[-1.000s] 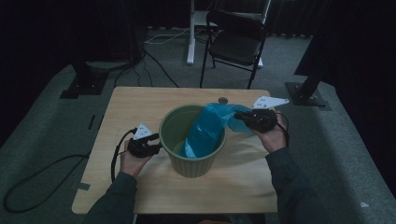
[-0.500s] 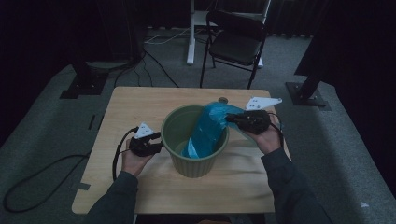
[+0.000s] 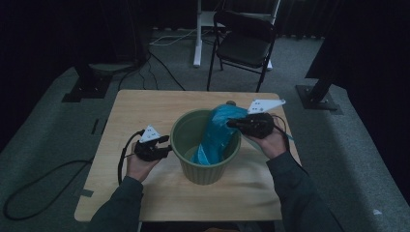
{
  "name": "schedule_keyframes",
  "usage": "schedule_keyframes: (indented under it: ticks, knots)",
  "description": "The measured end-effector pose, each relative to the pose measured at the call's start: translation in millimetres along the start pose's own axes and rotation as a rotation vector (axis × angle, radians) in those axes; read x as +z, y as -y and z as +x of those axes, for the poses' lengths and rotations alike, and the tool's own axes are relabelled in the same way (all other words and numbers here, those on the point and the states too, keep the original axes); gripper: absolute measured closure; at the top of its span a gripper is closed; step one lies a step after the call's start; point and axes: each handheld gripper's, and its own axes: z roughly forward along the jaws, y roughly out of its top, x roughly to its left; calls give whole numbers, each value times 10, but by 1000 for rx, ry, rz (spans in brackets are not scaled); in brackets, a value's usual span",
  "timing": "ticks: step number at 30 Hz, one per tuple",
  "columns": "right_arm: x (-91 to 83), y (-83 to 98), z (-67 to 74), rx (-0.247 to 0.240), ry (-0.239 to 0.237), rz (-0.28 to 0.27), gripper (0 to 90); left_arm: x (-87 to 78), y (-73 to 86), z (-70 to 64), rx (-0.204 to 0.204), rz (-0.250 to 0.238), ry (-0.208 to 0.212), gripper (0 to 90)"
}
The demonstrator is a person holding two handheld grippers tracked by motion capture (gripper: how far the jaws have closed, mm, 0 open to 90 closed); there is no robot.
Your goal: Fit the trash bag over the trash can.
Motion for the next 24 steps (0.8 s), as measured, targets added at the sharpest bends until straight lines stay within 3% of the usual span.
schedule_keyframes:
  ticks: [11,24]
  knots:
    - [52,-132,31,-25,-13,8,900,-332,-144,117,-12,-68,40,533]
    - [134,-233,33,-37,-19,17,900,-594,-461,114,50,-107,91,521]
